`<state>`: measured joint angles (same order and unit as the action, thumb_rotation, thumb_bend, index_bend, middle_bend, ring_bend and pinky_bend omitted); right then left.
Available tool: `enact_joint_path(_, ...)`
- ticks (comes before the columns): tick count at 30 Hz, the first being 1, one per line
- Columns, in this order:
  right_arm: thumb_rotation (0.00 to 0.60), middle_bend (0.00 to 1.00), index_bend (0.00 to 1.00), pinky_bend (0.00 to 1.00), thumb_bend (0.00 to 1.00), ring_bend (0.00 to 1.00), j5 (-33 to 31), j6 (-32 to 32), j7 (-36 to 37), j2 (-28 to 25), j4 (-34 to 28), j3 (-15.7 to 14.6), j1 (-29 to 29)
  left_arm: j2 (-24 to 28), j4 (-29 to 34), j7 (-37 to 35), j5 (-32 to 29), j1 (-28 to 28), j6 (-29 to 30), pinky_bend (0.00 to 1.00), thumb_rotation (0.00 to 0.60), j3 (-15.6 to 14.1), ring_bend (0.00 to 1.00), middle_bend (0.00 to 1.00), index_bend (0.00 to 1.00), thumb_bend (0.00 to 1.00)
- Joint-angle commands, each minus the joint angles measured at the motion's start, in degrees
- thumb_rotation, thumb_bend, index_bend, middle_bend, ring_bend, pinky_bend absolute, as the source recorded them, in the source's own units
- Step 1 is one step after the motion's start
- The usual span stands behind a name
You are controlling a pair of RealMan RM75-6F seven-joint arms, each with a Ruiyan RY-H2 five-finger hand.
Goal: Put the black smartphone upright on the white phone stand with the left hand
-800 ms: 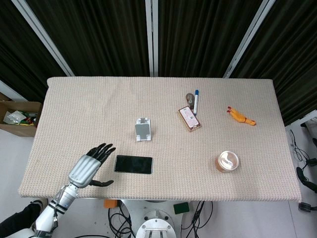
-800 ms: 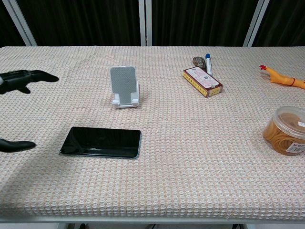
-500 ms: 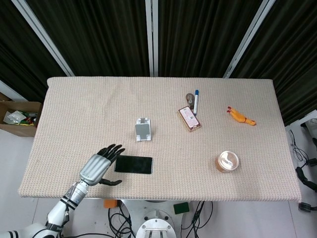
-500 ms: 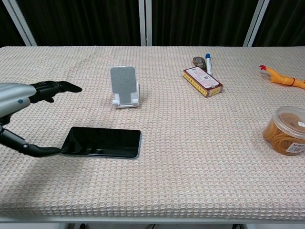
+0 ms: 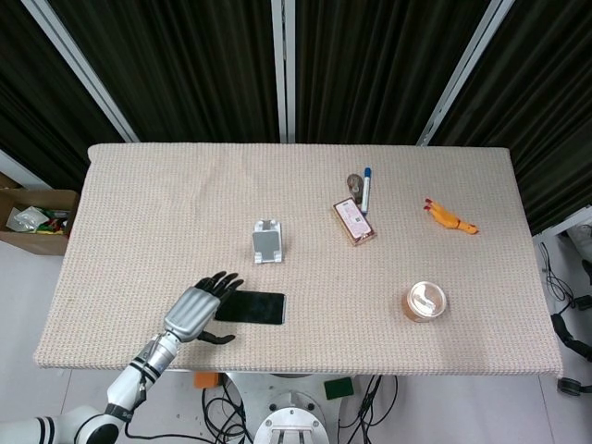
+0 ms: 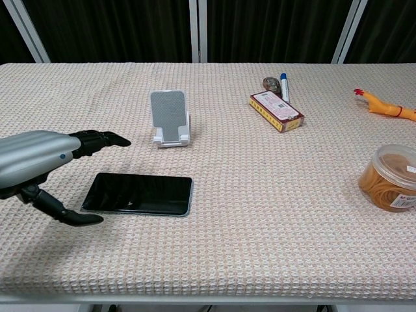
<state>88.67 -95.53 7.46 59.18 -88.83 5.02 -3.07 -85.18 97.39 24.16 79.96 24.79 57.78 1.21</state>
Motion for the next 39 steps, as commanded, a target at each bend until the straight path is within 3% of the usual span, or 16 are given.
enact_joint_path(1,0.600,0.00,0.00,0.00,0.33,0.00,0.0,-0.3,-0.1,0.0,0.1,0.0,-0.1,-1.3,-0.3,7.0,-5.9,1.7,-2.0,0.19,0.366,1.1,0.00,0.04,0.13,0.13)
enact_joint_path(5,0.600,0.00,0.00,0.00,0.33,0.00,-0.5,-0.5,0.3,0.1,0.5,0.2,-0.4,-2.2,1.4,14.1,-13.7,3.9,-3.2,0.19,0.334,2.2,0.00,0.03,0.16,0.13)
enact_joint_path(9,0.600,0.00,0.00,0.00,0.33,0.00,-0.9,0.0,0.2,0.2,0.8,0.2,-0.3,-3.5,1.5,17.2,-17.0,5.5,-2.9,0.19,0.304,2.6,0.00,0.03,0.16,0.14)
enact_joint_path(19,0.600,0.00,0.00,0.00,0.33,0.00,-0.8,0.7,-0.5,0.1,0.4,0.2,0.2,-5.9,-0.6,21.0,-20.1,7.5,-0.5,0.19,0.282,1.4,0.00,0.03,0.19,0.16)
enact_joint_path(26,0.600,0.00,0.00,0.00,0.35,0.00,-1.1,1.0,0.0,0.4,1.1,0.0,0.1,-6.1,-0.7,21.6,-19.2,7.7,1.8,0.19,0.265,0.0,0.00,0.02,0.20,0.16)
enact_joint_path(36,0.600,0.00,0.00,0.00,0.35,0.00,-1.0,0.9,-0.2,0.4,1.0,0.0,0.1,-7.8,-2.4,23.2,-19.4,8.0,3.4,0.19,0.307,-1.8,0.00,0.02,0.24,0.16)
enact_joint_path(39,0.600,0.00,0.00,0.00,0.35,0.00,-1.0,1.0,-0.3,0.5,1.0,-0.1,0.1,-8.3,-3.3,23.3,-19.0,8.0,3.9,0.19,0.368,-2.1,0.00,0.02,0.29,0.16)
